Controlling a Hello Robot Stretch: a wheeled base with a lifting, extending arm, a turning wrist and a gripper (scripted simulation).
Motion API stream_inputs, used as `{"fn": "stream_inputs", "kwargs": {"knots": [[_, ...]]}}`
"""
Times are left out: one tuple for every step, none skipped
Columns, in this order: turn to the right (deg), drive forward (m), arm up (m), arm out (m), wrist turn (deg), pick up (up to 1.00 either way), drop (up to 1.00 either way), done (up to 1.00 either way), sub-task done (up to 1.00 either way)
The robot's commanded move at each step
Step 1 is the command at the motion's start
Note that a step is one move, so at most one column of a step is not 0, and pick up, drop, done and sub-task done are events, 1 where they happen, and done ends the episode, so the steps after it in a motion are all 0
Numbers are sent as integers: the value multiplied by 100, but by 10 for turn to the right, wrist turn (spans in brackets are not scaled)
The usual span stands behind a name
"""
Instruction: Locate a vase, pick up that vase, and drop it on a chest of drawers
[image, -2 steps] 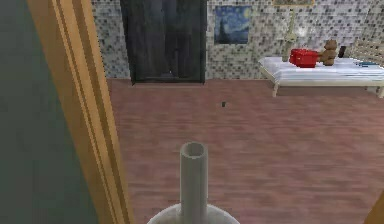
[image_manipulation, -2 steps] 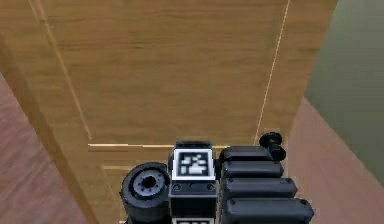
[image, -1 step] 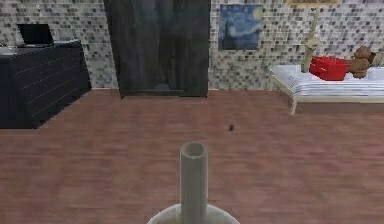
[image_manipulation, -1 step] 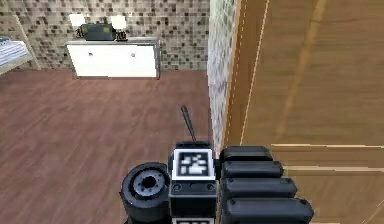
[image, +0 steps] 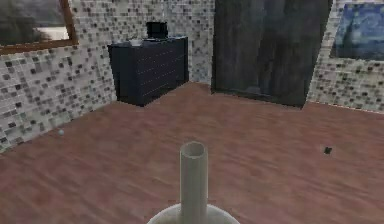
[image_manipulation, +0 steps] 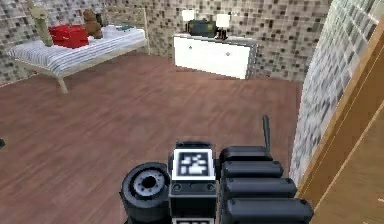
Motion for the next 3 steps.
{"fn": "stream_inputs", "kwargs": {"knots": [[0,100,0,0,0,0,0,0,0],[0,100,0,0,0,0,0,0,0],[-30,0,0,0,0,0,0,0,0]]}}
